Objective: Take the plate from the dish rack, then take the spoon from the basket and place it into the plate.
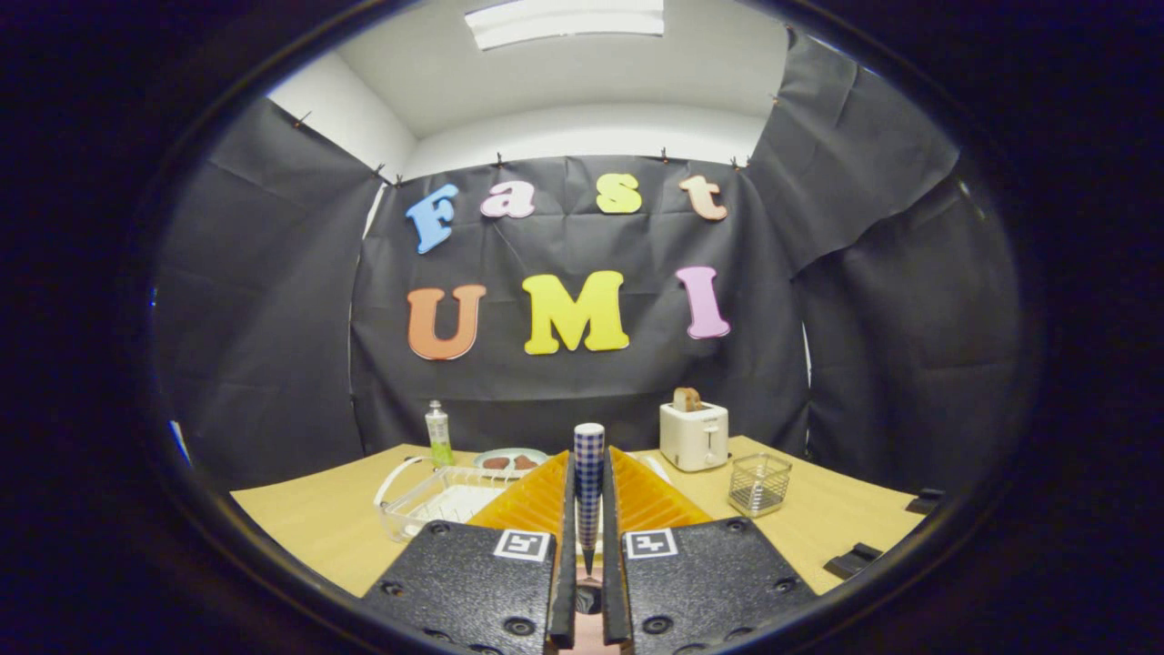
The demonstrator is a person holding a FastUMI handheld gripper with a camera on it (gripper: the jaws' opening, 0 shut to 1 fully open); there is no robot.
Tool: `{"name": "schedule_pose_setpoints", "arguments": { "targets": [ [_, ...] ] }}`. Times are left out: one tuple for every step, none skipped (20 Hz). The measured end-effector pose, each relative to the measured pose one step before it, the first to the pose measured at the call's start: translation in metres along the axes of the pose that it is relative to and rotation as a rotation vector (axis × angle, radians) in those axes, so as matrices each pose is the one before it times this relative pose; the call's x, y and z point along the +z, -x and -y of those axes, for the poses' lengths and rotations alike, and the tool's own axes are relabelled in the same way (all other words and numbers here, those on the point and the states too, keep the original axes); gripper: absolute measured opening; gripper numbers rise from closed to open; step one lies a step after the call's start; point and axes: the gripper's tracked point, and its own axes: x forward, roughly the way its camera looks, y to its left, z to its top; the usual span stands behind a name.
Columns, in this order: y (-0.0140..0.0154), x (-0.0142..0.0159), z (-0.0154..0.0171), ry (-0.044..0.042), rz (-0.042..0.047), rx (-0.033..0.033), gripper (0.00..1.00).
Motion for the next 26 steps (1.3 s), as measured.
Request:
{"name": "schedule_pose_setpoints", "arguments": {
  "targets": [
    [-0.00024, -0.01003, -0.00271, 0.01175, -0.00573, -0.00425, 0.16],
    [-0.0031, -0.00967, -0.00169, 0.01453, -0.00592, -0.0067, 0.16],
    [-0.00165, -0.01366, -0.00076, 0.00866, -0.02338, -0.00435, 0.17],
    [0.00014, -0.00998, -0.0046, -0.00424, -0.02079, 0.01033, 0.17],
    [0.00054, -0.01063, -0.00828, -0.01317, -0.02905, 0.02591, 0.17],
    [-0.00023, -0.00832, -0.00445, -0.01691, -0.02827, 0.01453, 0.17],
    [0.00005, -0.00938, -0.00379, -0.01849, -0.03112, 0.01508, 0.17],
    [0.00024, -0.008, -0.00465, -0.01807, -0.02684, 0.02016, 0.17],
    [0.00232, 0.00025, -0.00441, -0.00982, -0.00005, 0.02233, 0.17],
    [0.00308, 0.00233, 0.00158, 0.01038, 0.01731, -0.00529, 0.18],
    [-0.00107, 0.00315, 0.0085, 0.01602, 0.01365, -0.01537, 0.18],
    [0.00008, -0.00051, 0.00366, 0.00912, 0.00064, -0.00576, 0.19],
    [0.00098, -0.00174, 0.00114, 0.00272, 0.00096, 0.0033, 0.19],
    [0.00185, 0.00029, 0.00287, -0.00432, -0.00169, 0.0012, 0.19],
    [0.0002, 0.00009, 0.00449, -0.00286, -0.00105, 0.00024, 0.19],
    [0.00118, -0.00008, 0.00424, 0.00182, -0.00511, -0.00383, 0.2],
    [0.00139, -0.00134, 0.00387, -0.00017, -0.00324, -0.00413, 0.2],
    [0.00148, 0.00038, 0.00308, 0.00296, -0.0039, -0.0013, 0.21],
    [0.00043, -0.00035, 0.00273, 0.00669, -0.0062, -0.00103, 0.22],
    [0.0021, 0.00035, 0.00414, 0.00988, -0.00849, -0.00465, 0.23],
    [0.00071, -0.00067, 0.00451, 0.01223, -0.00567, -0.00596, 0.24],
    [0.00044, 0.00019, 0.00433, 0.01344, -0.00823, -0.00648, 0.3],
    [0.00133, 0.00018, 0.00164, 0.00483, -0.00941, 0.00509, 0.34],
    [0.00302, 0.00237, 0.00184, -0.00534, -0.00478, 0.008, 0.42],
    [0.0046, 0.00305, 0.00415, -0.00986, 0.00351, 0.00228, 0.45],
    [0.00429, 0.0063, 0.0049, -0.0081, 0.00925, -0.00256, 0.49]
  ]
}}
